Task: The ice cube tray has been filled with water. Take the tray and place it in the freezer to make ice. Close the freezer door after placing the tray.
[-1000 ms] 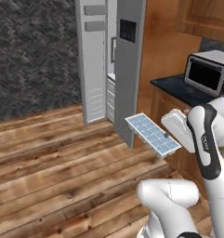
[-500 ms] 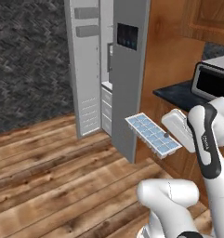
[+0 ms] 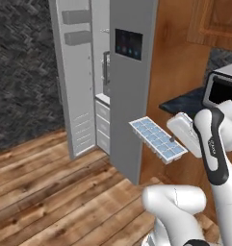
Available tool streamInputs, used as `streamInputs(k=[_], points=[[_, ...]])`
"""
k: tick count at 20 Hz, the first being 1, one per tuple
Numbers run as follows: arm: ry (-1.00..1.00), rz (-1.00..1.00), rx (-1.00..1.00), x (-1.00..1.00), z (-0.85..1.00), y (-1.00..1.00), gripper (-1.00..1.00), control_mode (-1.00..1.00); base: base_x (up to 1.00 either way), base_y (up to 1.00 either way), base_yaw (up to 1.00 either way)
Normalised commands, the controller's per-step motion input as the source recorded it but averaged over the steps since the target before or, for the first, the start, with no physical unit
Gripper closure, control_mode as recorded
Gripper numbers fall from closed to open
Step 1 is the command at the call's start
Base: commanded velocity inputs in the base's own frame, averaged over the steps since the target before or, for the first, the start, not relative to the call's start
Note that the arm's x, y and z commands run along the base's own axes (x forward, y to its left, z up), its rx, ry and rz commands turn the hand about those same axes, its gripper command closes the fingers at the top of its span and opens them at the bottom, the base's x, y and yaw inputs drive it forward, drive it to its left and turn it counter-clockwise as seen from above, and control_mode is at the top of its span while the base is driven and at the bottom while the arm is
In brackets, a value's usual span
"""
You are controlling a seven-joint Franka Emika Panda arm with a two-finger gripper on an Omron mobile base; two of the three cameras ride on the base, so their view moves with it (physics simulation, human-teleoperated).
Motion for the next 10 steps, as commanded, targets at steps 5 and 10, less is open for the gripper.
streamInputs(k=[5,10], points=[[0.0,0.0,0.0,0.0,0.0,0.0,1.0,1.0,0.72,0.0,-0.27],[0.0,0.0,0.0,0.0,0.0,0.0,1.0,1.0,0.66,0.02,-0.23]])
